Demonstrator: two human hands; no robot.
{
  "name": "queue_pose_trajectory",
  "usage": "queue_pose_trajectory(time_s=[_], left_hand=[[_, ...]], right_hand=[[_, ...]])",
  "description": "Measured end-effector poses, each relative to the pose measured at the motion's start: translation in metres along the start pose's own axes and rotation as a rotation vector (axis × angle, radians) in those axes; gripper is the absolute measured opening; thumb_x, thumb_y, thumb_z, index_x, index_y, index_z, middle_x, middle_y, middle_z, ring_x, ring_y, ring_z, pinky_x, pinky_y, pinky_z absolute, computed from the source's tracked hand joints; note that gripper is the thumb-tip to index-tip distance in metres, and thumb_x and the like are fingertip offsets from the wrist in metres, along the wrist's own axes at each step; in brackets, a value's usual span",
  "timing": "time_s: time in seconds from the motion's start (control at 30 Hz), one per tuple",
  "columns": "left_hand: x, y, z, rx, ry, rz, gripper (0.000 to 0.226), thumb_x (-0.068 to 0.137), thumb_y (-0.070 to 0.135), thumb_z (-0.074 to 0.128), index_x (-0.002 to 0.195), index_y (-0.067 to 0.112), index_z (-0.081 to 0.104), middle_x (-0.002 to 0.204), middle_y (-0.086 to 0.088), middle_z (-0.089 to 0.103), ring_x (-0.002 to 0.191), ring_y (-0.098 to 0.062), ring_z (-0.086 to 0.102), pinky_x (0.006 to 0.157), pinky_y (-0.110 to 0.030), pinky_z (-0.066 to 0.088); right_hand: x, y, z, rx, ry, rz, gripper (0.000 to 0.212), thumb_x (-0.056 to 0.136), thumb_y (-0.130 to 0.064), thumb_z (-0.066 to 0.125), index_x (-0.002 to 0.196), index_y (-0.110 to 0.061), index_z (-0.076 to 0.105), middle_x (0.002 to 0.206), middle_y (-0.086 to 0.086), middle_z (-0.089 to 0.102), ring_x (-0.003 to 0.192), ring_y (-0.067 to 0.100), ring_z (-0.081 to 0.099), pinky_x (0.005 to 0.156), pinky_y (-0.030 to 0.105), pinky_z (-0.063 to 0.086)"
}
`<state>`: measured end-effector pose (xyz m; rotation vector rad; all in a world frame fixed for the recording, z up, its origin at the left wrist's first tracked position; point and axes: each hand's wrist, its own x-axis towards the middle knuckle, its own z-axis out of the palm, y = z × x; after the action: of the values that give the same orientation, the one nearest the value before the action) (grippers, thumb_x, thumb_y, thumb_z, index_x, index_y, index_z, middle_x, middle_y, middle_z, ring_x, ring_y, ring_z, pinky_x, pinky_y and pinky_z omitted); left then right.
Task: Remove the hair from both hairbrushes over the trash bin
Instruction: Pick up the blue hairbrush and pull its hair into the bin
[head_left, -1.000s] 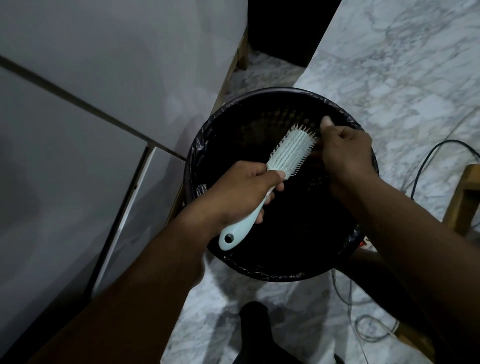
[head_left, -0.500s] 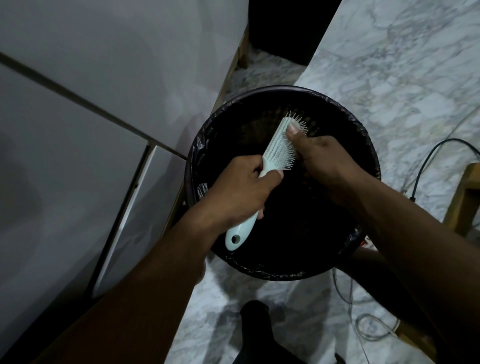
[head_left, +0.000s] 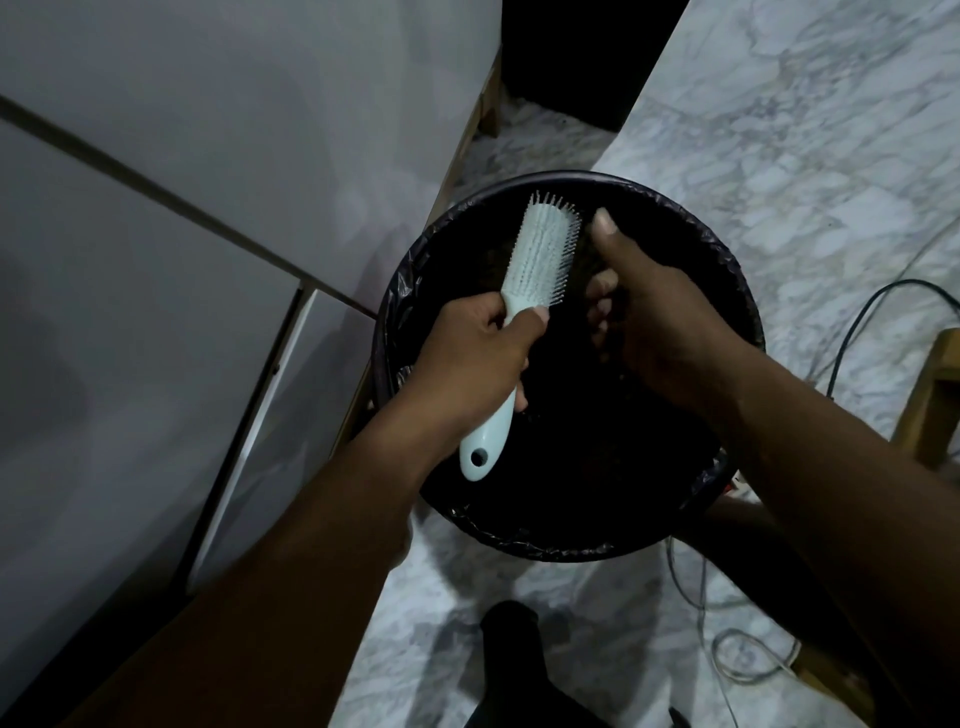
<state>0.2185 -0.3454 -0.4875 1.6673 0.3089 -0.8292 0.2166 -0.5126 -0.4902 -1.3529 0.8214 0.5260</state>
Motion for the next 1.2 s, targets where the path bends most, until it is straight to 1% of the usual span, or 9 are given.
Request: queue_pose_trajectory(time_s=[0.13,0.3,0.4,0.5,0.63,0.77,0.93,1.1,1.2], left_hand=[[-0.004,-0.005,0.003,0.171,-0.036,0.109,0.009,0.096,0.020,0.069,0.098,0.012,0.072,0.060,0.001,0.064,0.037,-0.008,0.055,0.041,-0.023,0.044],[-0.006,-0.005,0.001,0.209,-0.039,0.143,0.002,0.094,0.015,0.069,0.095,0.016,0.070,0.066,-0.002,0.065,0.039,-0.005,0.055,0.043,-0.021,0.046],[-0.006,-0.004,-0.001,0.211,0.015,0.131,0.006,0.094,0.016,0.070,0.097,0.011,0.071,0.065,-0.003,0.066,0.037,-0.007,0.055,0.040,-0.021,0.044],[-0.005,-0.007,-0.002,0.270,0.120,0.087,0.015,0.085,0.017,0.076,0.089,0.007,0.065,0.065,-0.003,0.067,0.037,-0.010,0.059,0.040,-0.024,0.045],[-0.005,-0.005,-0.001,0.308,0.169,0.064,0.020,0.082,0.018,0.077,0.079,0.012,0.059,0.060,-0.002,0.066,0.038,-0.012,0.063,0.040,-0.023,0.047],[-0.009,-0.002,0.002,0.371,0.172,0.104,0.022,0.078,0.021,0.078,0.077,0.011,0.058,0.062,-0.002,0.066,0.042,-0.015,0.066,0.040,-0.025,0.048],[-0.012,-0.002,0.004,0.458,0.145,0.145,0.023,0.077,0.023,0.079,0.080,0.012,0.058,0.068,-0.003,0.067,0.056,-0.023,0.071,0.053,-0.043,0.060],[-0.008,-0.002,0.003,0.408,0.164,0.124,0.023,0.078,0.022,0.078,0.080,0.010,0.059,0.065,-0.004,0.068,0.047,-0.020,0.068,0.043,-0.033,0.053],[-0.004,-0.002,0.002,0.320,0.158,0.077,0.024,0.081,0.018,0.078,0.077,0.012,0.056,0.057,0.001,0.062,0.035,-0.012,0.060,0.036,-0.021,0.041]], right_hand=[[-0.005,0.002,0.009,-0.168,-0.013,-0.136,0.051,0.079,-0.060,0.071,0.061,-0.013,0.074,0.056,0.004,0.065,0.053,0.017,0.057,0.058,0.029,0.047],[-0.004,0.000,0.004,-0.206,-0.044,-0.253,0.044,0.096,-0.035,0.062,0.060,-0.009,0.059,0.040,-0.007,0.053,0.033,0.003,0.045,0.038,0.014,0.036],[0.002,0.005,0.003,-0.154,-0.076,-0.261,0.039,0.098,-0.028,0.059,0.076,0.004,0.063,0.049,-0.002,0.058,0.038,0.004,0.049,0.043,0.016,0.041],[0.006,0.010,0.005,-0.026,-0.130,-0.174,0.032,0.101,-0.025,0.055,0.084,0.000,0.065,0.061,0.004,0.062,0.048,0.010,0.056,0.051,0.020,0.047],[0.005,0.004,0.004,0.074,-0.082,-0.059,0.040,0.101,-0.037,0.050,0.075,-0.010,0.063,0.062,0.003,0.063,0.053,0.016,0.057,0.057,0.029,0.043],[-0.003,0.000,0.005,-0.152,0.044,-0.137,0.055,0.078,-0.066,0.068,0.067,-0.012,0.064,0.058,0.003,0.059,0.053,0.014,0.054,0.056,0.026,0.045],[-0.006,0.002,0.007,-0.303,0.021,-0.237,0.052,0.085,-0.050,0.071,0.061,-0.005,0.061,0.043,-0.001,0.053,0.035,0.007,0.044,0.039,0.016,0.034],[0.000,0.004,0.001,-0.255,-0.041,-0.304,0.042,0.096,-0.030,0.063,0.063,-0.005,0.056,0.042,-0.006,0.056,0.036,0.002,0.047,0.041,0.013,0.039],[0.004,0.007,0.001,-0.013,-0.142,-0.195,0.032,0.099,-0.024,0.058,0.075,-0.002,0.060,0.055,0.001,0.062,0.046,0.008,0.054,0.050,0.018,0.047]])
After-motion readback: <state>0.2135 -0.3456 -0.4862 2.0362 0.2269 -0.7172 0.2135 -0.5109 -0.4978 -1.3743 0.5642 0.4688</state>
